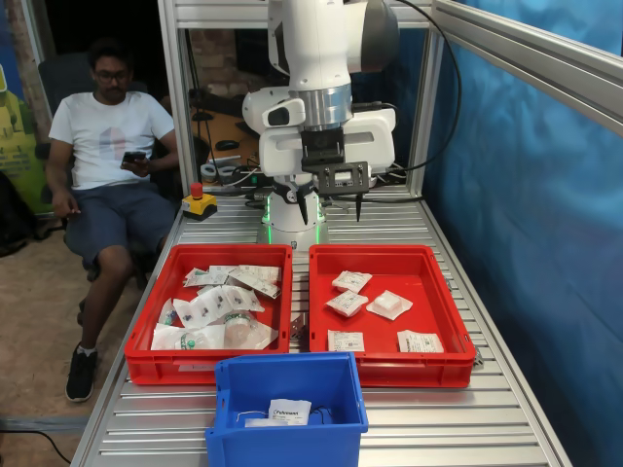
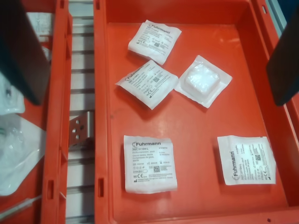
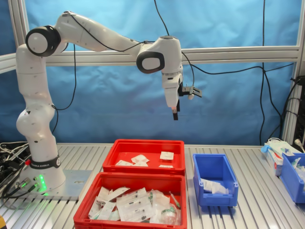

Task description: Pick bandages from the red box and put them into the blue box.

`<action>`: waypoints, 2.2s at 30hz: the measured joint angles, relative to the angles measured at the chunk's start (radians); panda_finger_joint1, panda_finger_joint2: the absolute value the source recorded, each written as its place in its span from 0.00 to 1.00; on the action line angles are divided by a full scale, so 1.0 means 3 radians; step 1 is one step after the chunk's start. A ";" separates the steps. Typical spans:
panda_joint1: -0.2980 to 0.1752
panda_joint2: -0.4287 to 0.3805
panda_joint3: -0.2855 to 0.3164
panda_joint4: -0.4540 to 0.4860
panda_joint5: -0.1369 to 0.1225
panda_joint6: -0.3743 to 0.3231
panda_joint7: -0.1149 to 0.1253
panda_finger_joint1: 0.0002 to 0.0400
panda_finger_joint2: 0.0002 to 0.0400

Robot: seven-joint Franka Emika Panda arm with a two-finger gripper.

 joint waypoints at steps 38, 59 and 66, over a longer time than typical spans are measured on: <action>0.0000 0.0629 -0.0083 -0.0077 0.0000 0.0326 0.0000 1.00 1.00; 0.0005 0.0922 -0.0083 -0.0150 0.0000 0.0681 0.0000 1.00 1.00; 0.0035 0.0951 -0.0084 -0.0190 0.0000 0.0763 0.0000 1.00 1.00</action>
